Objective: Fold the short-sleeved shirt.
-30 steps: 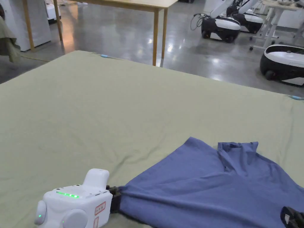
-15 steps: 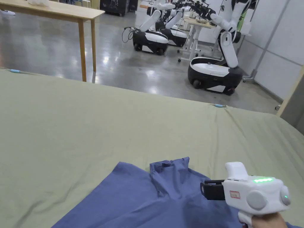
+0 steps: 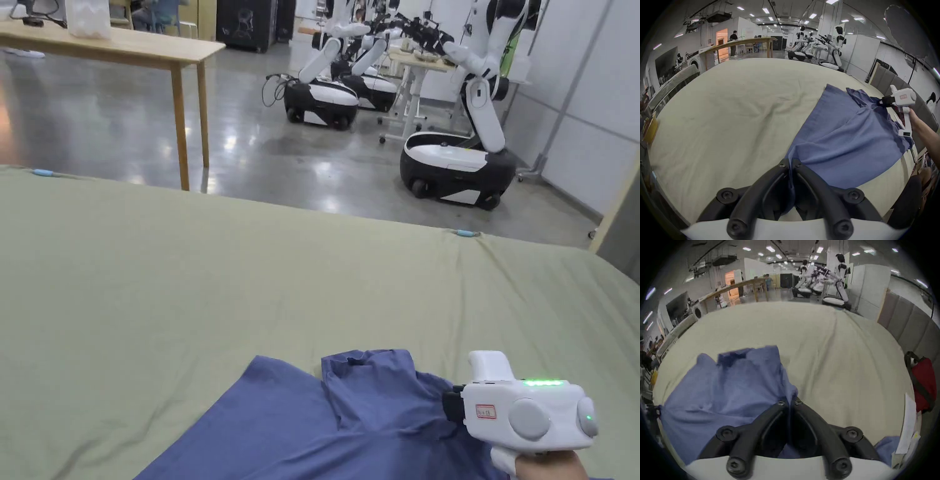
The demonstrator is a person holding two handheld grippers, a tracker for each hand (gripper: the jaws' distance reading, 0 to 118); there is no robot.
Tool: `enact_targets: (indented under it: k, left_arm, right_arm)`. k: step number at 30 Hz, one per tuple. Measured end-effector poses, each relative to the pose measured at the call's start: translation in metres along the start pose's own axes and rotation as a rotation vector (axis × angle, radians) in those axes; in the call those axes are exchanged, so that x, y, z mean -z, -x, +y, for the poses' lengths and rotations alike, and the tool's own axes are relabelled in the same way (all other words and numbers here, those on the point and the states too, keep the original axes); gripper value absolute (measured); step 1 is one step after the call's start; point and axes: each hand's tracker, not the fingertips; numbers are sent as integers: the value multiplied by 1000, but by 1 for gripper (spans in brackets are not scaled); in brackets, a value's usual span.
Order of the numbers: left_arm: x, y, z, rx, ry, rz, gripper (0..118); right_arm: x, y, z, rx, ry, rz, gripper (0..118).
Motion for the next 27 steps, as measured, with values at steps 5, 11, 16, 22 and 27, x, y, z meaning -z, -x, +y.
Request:
enact_targets:
  k: [5,11,16,22,27]
  left_arm:
    - [-28,-6,40,8,-151,-56,0]
    - [-70,-26,139,106,-356,-26,0]
    - [-114,-50,224,180,-476,-8,0]
    - [-135,-72,324,270,-566,116,0]
    - [-156,-79,389,288,-636,202,0]
  right_arm:
    - [-81,-4,23,16,-125,52,4]
    - [-190,-15,74,-1,-356,18,4]
    - [-269,-32,134,-18,-497,-14,4]
    - [-338,-41,208,-10,-605,-47,4]
    - [-368,-43,262,-2,-683,-75,4]
